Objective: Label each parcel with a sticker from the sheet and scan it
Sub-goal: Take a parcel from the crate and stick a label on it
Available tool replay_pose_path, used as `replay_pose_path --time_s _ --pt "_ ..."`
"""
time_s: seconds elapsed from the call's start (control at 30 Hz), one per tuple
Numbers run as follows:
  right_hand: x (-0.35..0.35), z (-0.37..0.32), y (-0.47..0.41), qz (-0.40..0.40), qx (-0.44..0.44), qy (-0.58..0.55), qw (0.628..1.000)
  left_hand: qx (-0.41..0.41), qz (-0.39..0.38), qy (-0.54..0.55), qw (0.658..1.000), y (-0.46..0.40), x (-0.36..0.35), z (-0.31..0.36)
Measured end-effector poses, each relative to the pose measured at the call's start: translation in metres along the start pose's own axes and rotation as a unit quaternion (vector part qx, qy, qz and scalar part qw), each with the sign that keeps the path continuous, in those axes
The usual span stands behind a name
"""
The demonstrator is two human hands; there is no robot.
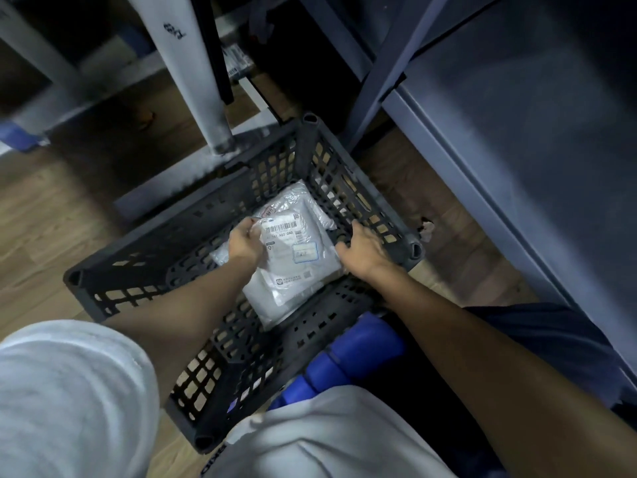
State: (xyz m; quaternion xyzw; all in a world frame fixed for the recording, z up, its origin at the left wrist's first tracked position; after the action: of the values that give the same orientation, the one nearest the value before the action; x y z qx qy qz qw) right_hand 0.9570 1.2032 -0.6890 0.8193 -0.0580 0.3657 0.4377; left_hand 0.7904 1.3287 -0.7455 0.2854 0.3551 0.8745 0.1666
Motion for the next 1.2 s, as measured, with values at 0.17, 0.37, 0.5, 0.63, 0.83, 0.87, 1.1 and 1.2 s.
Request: replay_pose_path --time_s 0.17,0.37,0.5,0.63,0.83,0.87,1.1,1.2 --pt "0.022 -0.007 0.014 0.032 0.037 0.049 0.998 -0.055 0.006 -0.021 0.998 0.013 0.012 0.033" --pt "0.058 -0.018 0.036 0.078 0.074 0.127 0.986 -0.109 -0.007 -0.040 0.993 0.040 0.017 0.077" --pt "0.089 -0.029 0.054 0.111 0.086 0.164 0.976 -0.154 0.001 -0.028 0.988 0.065 0.024 0.115" --pt "0.130 -0.043 0.077 0.164 0.102 0.154 0.969 -0.214 0.008 -0.007 0.977 0.091 0.037 0.159" --pt "0.200 -0.078 0.125 0.267 0.163 0.169 0.935 -0.312 0.016 0.006 0.950 0.143 0.068 0.230" --pt "0.214 -0.084 0.135 0.278 0.174 0.175 0.928 -0.330 0.021 0.006 0.944 0.154 0.074 0.242" --pt "0.308 -0.116 0.227 0.363 0.264 0.147 0.881 -0.440 0.057 0.003 0.896 0.231 0.091 0.324" --pt "0.344 -0.109 0.260 0.407 0.255 0.127 0.868 -0.470 0.043 0.029 0.881 0.263 0.091 0.359"
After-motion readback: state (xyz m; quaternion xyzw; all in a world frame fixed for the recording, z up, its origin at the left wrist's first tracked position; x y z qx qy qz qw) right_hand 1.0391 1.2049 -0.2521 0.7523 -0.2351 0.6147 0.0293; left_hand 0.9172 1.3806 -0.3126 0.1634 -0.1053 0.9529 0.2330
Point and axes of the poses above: each hand's wrist, its own y-axis away from the middle knuckle, its own x-axis out of the back of the hand, z = x × y, the point moved 3 cm from there along -y, towards the middle knuckle, and after that the axes turned 7 degrees about x, right-handed, at the moved point
